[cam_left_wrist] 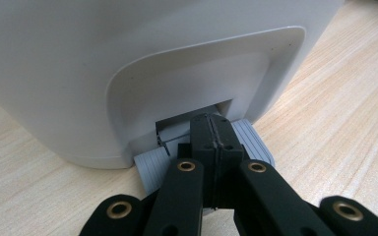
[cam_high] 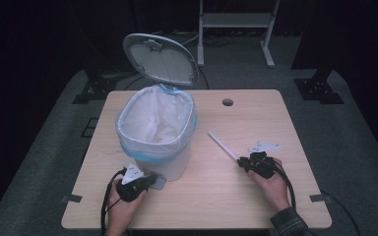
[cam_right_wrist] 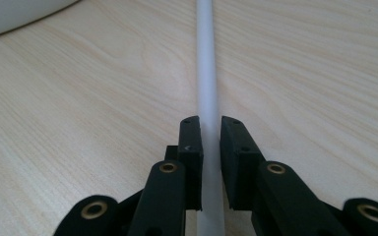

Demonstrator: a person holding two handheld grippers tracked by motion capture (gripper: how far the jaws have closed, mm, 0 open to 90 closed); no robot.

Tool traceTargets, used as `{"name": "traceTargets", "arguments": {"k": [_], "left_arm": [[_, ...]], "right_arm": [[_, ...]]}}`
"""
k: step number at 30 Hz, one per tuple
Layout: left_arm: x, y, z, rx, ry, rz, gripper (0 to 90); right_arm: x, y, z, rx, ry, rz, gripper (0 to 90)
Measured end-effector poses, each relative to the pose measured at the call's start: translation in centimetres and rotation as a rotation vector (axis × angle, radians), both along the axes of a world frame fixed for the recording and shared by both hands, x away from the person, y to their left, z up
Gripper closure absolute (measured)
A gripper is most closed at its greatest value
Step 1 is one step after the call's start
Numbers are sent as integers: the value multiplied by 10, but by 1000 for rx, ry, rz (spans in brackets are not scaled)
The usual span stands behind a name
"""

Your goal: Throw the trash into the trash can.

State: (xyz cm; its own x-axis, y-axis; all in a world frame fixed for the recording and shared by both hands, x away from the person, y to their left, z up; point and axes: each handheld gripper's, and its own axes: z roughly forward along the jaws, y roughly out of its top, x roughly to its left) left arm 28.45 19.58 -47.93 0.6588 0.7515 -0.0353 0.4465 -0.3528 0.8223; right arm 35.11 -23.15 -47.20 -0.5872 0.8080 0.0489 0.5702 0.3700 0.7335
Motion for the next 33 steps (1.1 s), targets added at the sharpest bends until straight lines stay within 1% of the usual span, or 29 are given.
{"name": "traceTargets", "arguments": {"k": [3,12,15,20,21,23,27,29,30,33], "left_arm": [[0,0,0,0,-1,0,900],[0,0,0,0,0,0,900],[0,0,0,0,0,0,900],[0,0,0,-1,0,0,900],[0,0,0,-1,1,0,900],[0,0,0,-1,1,0,900],[0,0,0,-1,1,0,900],[0,0,0,-1,0,0,900],[0,0,0,-1,1,0,900],[0,0,0,-1,1,0,900]], "right_arm": [[-1,-4,3,18,-3,8,794],[-2,-14,9,53,-12,20,794],[-3,-20,15,76,-31,29,794],[-5,-24,17,89,-38,29,794],[-5,-26,19,96,-47,31,794],[-5,-26,20,99,-50,31,794],[-8,-31,26,126,-67,34,794],[-8,-32,27,125,-72,36,794],[-9,-33,29,138,-78,39,794],[-9,-35,30,150,-76,39,794]]}}
